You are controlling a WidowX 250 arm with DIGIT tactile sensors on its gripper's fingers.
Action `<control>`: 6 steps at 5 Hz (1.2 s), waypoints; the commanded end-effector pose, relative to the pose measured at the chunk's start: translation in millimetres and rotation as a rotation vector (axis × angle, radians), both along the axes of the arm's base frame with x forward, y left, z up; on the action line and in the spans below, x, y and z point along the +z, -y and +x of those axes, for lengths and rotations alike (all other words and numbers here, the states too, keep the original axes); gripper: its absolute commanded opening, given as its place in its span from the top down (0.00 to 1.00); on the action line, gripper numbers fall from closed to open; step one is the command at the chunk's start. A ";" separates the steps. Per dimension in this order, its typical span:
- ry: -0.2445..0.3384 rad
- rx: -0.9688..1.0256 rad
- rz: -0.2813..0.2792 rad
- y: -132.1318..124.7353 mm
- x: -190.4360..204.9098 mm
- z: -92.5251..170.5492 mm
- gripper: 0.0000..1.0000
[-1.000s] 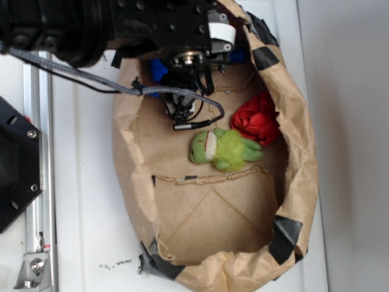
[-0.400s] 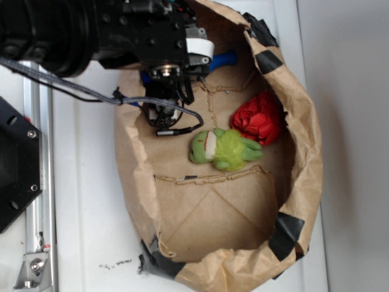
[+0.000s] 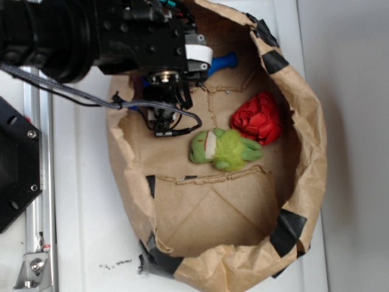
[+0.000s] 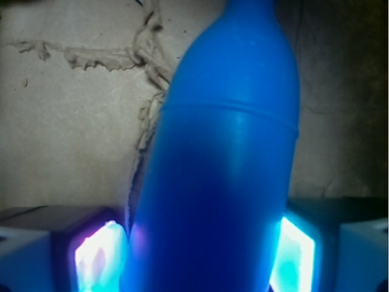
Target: Grab the blue bottle.
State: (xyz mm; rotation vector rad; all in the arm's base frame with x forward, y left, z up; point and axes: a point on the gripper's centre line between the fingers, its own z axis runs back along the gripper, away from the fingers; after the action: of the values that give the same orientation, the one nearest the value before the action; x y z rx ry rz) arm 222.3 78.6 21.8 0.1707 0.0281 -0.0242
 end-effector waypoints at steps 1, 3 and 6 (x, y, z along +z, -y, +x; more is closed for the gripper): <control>0.025 0.039 0.018 -0.2 12.7 1.5 1.00; 0.010 0.084 0.015 21.3 54.7 22.1 1.00; 0.068 0.035 -0.027 79.4 145.1 23.7 1.00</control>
State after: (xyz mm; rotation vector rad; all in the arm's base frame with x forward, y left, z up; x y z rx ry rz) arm 242.2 4.7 146.1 0.1461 0.0323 0.0296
